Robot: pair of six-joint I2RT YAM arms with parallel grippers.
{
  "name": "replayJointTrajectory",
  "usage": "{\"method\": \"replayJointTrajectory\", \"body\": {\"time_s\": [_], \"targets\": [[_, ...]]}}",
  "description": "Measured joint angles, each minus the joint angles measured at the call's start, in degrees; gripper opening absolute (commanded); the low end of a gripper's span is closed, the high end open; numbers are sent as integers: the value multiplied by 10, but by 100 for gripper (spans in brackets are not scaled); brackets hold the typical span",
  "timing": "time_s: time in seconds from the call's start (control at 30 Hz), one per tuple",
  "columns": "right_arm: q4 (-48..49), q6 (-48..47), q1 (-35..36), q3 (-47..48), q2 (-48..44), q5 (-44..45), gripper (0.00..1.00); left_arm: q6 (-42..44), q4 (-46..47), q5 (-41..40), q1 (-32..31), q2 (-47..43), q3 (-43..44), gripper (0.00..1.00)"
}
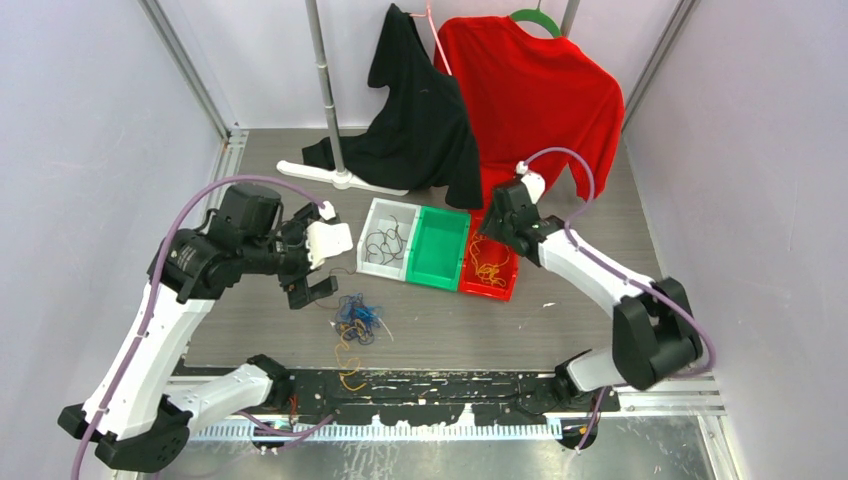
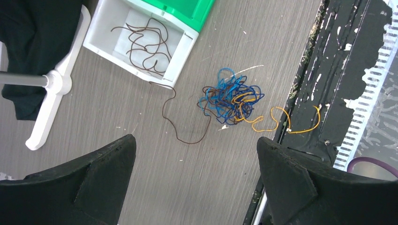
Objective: Untangle the cables
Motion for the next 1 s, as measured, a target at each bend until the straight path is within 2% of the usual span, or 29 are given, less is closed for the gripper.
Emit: {"method": "replayJointTrajectory", "body": {"time_s": [0.13,0.27,0.33,0.43,0.57,0.67,0.87,1.0], "targets": [[-3,-5,4,2,-78,28,51,0,0,-10,0,6,-12,99],[0,-18,29,10,-118,50,50,1,0,-19,0,11,-24,99],[8,-31,71,7,-130,57,50,2,0,-23,1,14,-30,99],[45,-55,175,-3,-133,50,49,7,1,-23,17,15,-40,100],[111,-86,307,-7,-83,10,51,20,4,-15,64,19,-57,100],[156,-101,369,-7,-15,-33,53,33,10,-1,110,22,-69,100],[205,-116,396,12,104,-105,51,64,16,42,208,23,-96,100],[220,-116,396,28,140,-136,48,100,21,61,225,19,-139,99]]}}
